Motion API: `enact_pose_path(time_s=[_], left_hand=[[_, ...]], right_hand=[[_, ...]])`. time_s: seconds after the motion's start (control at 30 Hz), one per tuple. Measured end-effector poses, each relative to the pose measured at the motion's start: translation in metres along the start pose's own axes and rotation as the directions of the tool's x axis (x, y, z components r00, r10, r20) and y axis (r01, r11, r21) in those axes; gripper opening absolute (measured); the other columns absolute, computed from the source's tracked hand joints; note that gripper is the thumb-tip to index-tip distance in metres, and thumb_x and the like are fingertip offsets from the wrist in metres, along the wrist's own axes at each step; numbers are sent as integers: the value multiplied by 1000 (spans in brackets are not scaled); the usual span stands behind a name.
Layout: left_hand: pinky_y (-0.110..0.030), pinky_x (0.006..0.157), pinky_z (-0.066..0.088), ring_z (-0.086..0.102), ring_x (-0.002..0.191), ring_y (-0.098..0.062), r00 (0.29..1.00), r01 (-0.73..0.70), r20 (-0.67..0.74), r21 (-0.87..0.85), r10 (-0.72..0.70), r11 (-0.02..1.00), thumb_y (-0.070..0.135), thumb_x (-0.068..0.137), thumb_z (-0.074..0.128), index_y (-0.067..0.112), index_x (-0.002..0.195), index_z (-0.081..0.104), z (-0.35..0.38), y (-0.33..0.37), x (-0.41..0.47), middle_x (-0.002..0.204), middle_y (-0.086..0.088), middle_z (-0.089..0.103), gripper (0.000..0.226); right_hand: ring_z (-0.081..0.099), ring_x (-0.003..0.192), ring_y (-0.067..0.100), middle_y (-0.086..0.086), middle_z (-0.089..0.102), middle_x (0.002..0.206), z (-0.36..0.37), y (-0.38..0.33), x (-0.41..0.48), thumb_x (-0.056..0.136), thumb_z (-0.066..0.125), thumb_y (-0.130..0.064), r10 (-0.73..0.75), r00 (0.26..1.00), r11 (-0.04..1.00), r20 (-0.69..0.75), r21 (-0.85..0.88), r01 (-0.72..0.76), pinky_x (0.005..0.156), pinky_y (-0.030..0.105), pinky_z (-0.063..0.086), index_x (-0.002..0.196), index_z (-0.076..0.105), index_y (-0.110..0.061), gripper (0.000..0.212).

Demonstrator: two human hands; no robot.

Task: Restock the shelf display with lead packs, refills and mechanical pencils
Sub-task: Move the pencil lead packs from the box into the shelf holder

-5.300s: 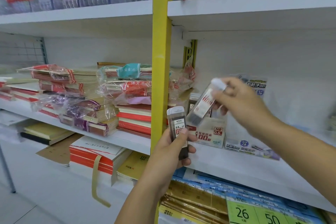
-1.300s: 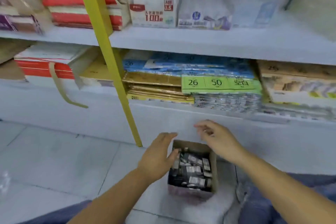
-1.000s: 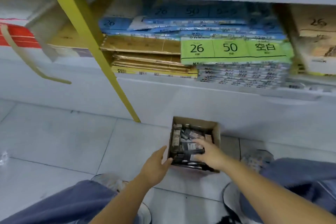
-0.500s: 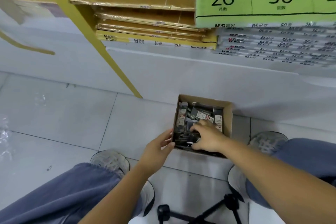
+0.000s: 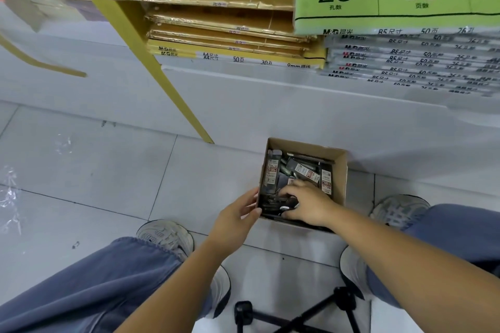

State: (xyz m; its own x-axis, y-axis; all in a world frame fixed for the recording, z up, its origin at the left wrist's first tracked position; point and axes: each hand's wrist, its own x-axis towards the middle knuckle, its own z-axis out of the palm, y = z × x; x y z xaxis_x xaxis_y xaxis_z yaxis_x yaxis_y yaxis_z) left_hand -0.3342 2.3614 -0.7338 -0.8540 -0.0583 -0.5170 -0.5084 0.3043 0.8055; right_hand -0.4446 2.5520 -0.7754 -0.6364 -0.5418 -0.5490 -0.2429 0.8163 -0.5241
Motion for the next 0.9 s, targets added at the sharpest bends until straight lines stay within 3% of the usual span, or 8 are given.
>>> enact_pose_path(time_s=[0.1, 0.2, 0.33, 0.43, 0.57, 0.67, 0.77, 0.9], left_hand=[[-31, 106, 47, 58, 122, 0, 1000, 1, 9, -3, -1, 1000, 16, 102, 54, 39, 142, 48, 0, 0, 2, 134, 14, 62, 47], [-31, 106, 47, 58, 122, 0, 1000, 2, 13, -8, -2, 1000, 16, 102, 53, 40, 141, 48, 0, 1, 1, 134, 15, 61, 46], [-33, 106, 46, 58, 124, -5, 1000, 4, 17, -16, -3, 1000, 16, 102, 52, 38, 142, 48, -1, 2, 0, 136, 12, 61, 46], [-37, 107, 46, 57, 126, -8, 1000, 2, 21, -28, -2, 1000, 17, 103, 52, 38, 143, 46, 0, 2, 1, 138, 11, 60, 46], [-41, 108, 46, 56, 127, -12, 1000, 15, 26, -43, -13, 999, 19, 103, 52, 36, 146, 45, 1, -1, 2, 140, 8, 59, 47], [-35, 104, 48, 59, 123, -12, 1000, 16, 27, -30, -15, 999, 15, 102, 53, 36, 143, 49, -1, -1, 5, 137, 6, 61, 46], [-22, 97, 47, 57, 118, -7, 999, 36, -28, 82, -34, 996, 20, 98, 60, 35, 143, 47, -2, 9, 8, 139, 8, 55, 49], [-35, 107, 41, 44, 122, -14, 992, -82, -78, 241, 103, 967, 33, 91, 69, 29, 148, 40, -3, 44, 7, 136, 7, 46, 64]], right_hand=[[43, 104, 14, -7, 57, 113, -1, 0, 1, 73, 75, -46, 38, 999, 999, -18, 14, -38, 84, 29, 39, 116, 58, -36, 47], [50, 105, 16, -3, 52, 111, -3, 1, 1, 71, 77, -42, 119, 993, 983, 8, 140, -119, 85, 28, 48, 122, 60, -32, 55], [64, 88, 15, -5, 68, 103, -5, 0, -2, 73, 79, -31, 107, 993, 956, 41, 270, -114, 77, 33, 56, 111, 67, -30, 41], [64, 90, 10, -9, 70, 98, -10, 1, -3, 75, 80, -26, 128, 992, 914, 3, 387, -119, 79, 24, 50, 111, 66, -29, 39], [66, 72, -6, -19, 73, 80, -22, -1, -7, 73, 82, -19, 185, 982, 757, -32, 641, -121, 62, 7, 45, 96, 68, -30, 28], [70, 81, 3, -15, 75, 86, -27, -3, -9, 71, 83, -17, 207, 977, 686, -58, 720, -103, 72, 18, 51, 95, 70, -29, 30], [72, 81, 9, -9, 76, 87, -33, -7, -14, 69, 85, -15, 227, 970, 615, -88, 785, -72, 73, 26, 52, 96, 69, -25, 33], [74, 79, 21, 3, 76, 88, -57, -31, -30, 64, 88, -16, 210, 967, 491, -145, 871, 24, 66, 33, 56, 88, 72, -29, 32]])
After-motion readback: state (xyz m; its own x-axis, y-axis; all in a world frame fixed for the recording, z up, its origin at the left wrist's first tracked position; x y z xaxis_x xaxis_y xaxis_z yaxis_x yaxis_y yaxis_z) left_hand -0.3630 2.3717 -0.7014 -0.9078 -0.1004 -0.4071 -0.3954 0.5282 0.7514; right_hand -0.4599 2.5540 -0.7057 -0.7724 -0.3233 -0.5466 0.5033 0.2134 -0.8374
